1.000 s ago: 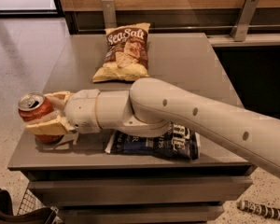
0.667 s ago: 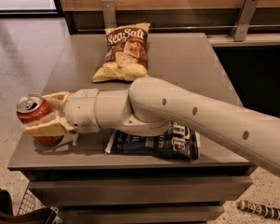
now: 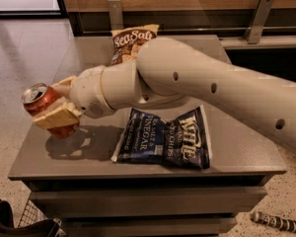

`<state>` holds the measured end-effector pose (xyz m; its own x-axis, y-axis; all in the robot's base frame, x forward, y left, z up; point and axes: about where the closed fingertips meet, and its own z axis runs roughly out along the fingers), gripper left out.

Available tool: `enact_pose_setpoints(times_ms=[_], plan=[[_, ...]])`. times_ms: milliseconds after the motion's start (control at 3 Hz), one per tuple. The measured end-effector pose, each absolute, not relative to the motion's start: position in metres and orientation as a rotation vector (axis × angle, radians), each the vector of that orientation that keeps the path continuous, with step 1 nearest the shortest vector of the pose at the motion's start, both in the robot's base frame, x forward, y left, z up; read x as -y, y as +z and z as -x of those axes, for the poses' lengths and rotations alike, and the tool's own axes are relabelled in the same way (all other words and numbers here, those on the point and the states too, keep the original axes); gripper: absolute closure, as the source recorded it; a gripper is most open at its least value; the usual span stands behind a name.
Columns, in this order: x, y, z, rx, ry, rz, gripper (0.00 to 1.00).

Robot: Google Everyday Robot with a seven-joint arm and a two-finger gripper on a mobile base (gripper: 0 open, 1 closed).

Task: Knock coke can over

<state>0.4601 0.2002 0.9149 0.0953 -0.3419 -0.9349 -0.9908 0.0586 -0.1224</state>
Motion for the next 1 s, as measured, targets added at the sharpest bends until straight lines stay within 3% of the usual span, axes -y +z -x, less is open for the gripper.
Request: enact_pose_setpoints(times_ms=[1000], plan=[[-0.171, 0.931, -0.495, -1.687, 0.57, 1.625, 1.0]])
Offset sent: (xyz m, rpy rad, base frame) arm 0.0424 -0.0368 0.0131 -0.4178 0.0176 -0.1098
